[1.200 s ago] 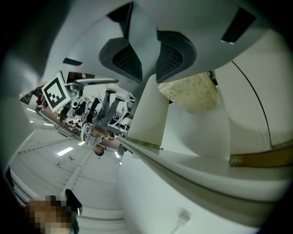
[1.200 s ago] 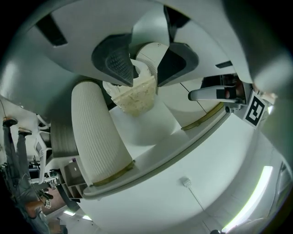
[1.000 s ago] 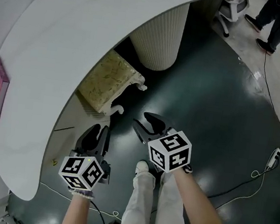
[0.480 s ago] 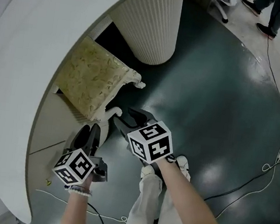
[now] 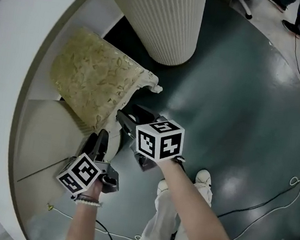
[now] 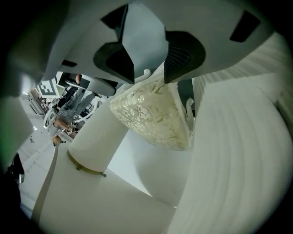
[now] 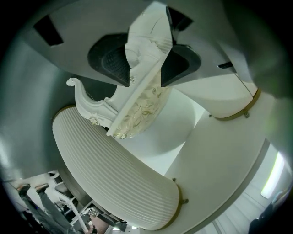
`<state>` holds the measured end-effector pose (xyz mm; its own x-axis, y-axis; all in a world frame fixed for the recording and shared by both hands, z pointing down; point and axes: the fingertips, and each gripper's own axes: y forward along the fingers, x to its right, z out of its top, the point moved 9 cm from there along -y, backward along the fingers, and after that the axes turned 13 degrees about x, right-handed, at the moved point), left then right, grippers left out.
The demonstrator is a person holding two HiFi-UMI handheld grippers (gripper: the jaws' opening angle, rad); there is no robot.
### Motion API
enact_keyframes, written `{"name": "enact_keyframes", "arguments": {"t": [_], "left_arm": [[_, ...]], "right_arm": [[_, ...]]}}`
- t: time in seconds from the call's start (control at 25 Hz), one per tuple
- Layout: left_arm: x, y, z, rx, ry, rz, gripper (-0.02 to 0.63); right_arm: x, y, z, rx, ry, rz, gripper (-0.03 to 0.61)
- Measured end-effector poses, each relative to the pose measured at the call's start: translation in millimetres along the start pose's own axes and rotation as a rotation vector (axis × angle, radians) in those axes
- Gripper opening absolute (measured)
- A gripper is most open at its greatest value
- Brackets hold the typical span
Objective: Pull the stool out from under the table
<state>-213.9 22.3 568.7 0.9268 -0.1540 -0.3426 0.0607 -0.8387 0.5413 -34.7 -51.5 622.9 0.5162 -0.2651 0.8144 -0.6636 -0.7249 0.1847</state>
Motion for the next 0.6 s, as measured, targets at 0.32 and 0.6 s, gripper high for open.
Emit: {"name": "enact_keyframes", "arguments": {"t": [0.32,0.6], "left_arm": [[-3,8,0,0.008,0.013,0.013,0.209],[-6,9,-2,0.019,0.016,0.024,0.213]], "right_arm": [[17,24,1,0.072,0.22,0.004,0.209],[22,30,-4,0.083,0.337,0.101,0.157]]}}
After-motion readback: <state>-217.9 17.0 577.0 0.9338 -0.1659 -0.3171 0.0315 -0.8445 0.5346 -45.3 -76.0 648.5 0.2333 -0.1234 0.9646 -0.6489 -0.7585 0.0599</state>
